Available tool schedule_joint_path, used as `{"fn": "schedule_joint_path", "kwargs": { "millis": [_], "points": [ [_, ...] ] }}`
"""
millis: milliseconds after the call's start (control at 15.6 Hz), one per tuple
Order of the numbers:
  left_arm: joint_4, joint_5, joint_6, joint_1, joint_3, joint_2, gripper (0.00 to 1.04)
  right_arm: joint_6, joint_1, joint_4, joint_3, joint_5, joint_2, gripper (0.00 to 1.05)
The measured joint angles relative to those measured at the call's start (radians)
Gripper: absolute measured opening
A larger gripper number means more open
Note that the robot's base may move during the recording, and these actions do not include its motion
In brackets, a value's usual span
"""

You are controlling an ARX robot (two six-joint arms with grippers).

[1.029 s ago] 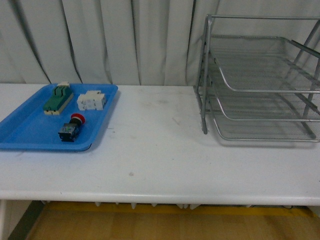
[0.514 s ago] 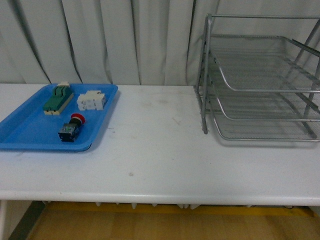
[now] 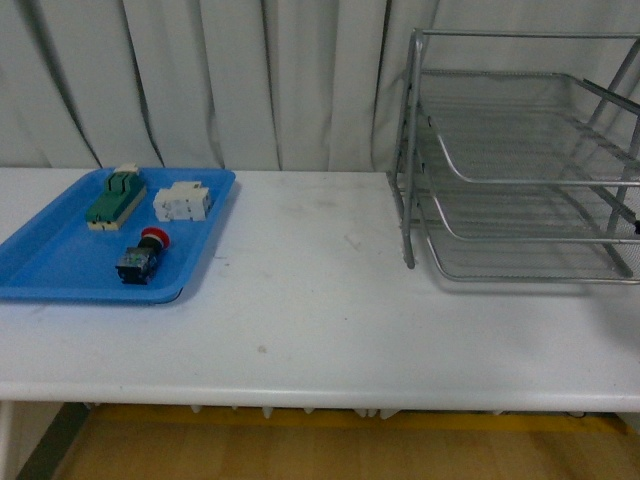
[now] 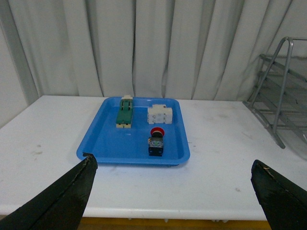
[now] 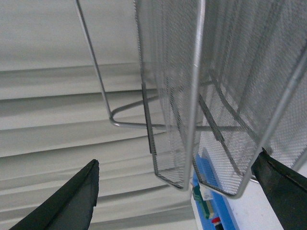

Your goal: Place button on rack with both arms

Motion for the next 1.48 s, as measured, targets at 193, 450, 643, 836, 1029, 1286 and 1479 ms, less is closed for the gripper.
{"fn": "schedule_joint_path", "kwargs": {
  "millis": [193, 450, 643, 836, 1029, 1286, 1479],
  "points": [
    [0.000, 0.000, 0.000, 0.000, 0.000, 0.000, 0.98, 0.010, 0.038, 0.000, -0.016, -0.023, 0.056, 0.98],
    [0.000, 0.000, 0.000, 0.000, 0.000, 0.000, 0.98, -0.065, 0.032, 0.001, 0.100, -0.042, 0.196, 0.98],
    [0.000, 0.000, 0.000, 0.000, 0.000, 0.000, 0.98, -0.081, 0.028, 0.000, 0.135, -0.043, 0.243, 0.98],
    [0.000, 0.000, 0.000, 0.000, 0.000, 0.000, 0.98, -0.087, 0.029, 0.000, 0.142, -0.044, 0.275, 0.98],
    [0.000, 0.000, 0.000, 0.000, 0.000, 0.000, 0.98, -0.097, 0.029, -0.002, 0.164, -0.045, 0.296, 0.98],
    [0.000, 0.000, 0.000, 0.000, 0.000, 0.000, 0.98, -0.114, 0.027, 0.001, 0.214, -0.045, 0.318, 0.98],
    [0.000, 0.000, 0.000, 0.000, 0.000, 0.000, 0.98, -0.122, 0.021, 0.000, 0.231, -0.044, 0.333, 0.95]
  ]
}}
